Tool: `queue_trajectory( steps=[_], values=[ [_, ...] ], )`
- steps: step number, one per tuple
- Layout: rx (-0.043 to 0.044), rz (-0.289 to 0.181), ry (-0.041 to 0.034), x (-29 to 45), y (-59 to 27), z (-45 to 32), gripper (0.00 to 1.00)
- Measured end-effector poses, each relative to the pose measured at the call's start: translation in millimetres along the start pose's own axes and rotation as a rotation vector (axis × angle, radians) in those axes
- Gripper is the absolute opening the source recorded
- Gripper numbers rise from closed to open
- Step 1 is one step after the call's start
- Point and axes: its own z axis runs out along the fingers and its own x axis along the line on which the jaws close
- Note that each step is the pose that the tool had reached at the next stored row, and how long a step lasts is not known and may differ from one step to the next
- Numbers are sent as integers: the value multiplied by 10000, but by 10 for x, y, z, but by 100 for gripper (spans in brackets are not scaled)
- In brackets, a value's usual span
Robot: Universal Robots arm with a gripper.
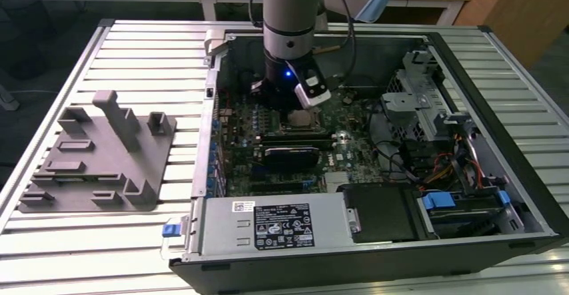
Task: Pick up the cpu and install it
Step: 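Close the cpu cover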
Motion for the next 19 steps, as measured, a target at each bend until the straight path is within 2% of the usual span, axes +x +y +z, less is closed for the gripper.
queue_trajectory(
  steps=[4, 15, 17, 19],
  values=[
    [-2, -3, -1, -2, 3, -89, 11],
    [-2, -3, 0, -6, 12, -430, 11],
    [-2, -3, 0, -7, 13, -465, 11],
    [-3, -3, -1, -7, 14, -466, 11]
  ],
)
